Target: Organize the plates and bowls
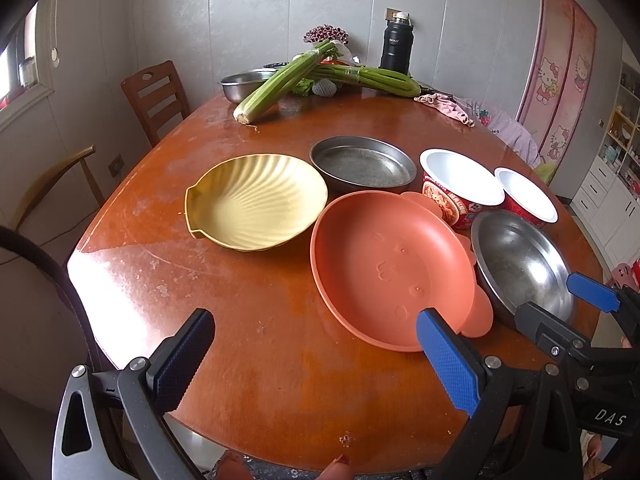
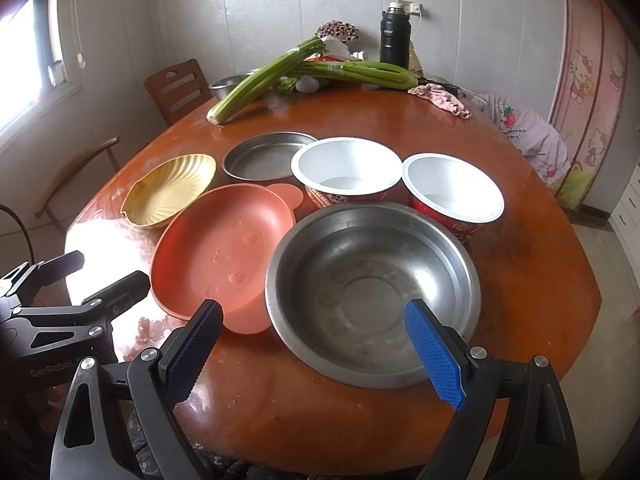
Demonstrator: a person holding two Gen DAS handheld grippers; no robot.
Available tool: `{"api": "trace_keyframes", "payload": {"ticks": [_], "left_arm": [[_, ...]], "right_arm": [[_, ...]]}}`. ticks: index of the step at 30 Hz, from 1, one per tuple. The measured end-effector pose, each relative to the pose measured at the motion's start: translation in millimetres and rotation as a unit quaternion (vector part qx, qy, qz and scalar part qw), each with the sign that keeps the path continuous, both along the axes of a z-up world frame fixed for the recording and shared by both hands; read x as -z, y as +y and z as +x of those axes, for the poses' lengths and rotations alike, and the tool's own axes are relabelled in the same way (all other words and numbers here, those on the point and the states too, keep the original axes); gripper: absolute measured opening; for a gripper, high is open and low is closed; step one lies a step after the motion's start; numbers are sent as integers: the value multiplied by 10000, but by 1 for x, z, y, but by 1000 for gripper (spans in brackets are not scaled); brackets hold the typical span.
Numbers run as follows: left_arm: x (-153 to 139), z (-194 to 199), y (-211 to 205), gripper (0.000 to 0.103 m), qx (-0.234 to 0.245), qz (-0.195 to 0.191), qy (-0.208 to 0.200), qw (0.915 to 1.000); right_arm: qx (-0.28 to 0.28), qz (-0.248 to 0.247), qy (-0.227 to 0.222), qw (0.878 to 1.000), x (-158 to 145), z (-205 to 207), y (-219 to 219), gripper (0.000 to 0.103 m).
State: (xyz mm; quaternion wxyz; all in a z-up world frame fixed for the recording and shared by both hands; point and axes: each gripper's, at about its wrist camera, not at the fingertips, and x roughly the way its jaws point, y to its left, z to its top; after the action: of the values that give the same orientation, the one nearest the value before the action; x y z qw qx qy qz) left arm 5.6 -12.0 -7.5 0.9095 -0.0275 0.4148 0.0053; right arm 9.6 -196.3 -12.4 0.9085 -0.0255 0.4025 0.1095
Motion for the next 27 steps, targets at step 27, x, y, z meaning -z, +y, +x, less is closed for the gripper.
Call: {"api": "trace_keyframes", "payload": {"ticks": [27], "left_arm": [[-19,14,49,101,-585,-261,-104,9979]], "right_arm": [[-631,167,-126,9978,-30,30,38,93]]}}
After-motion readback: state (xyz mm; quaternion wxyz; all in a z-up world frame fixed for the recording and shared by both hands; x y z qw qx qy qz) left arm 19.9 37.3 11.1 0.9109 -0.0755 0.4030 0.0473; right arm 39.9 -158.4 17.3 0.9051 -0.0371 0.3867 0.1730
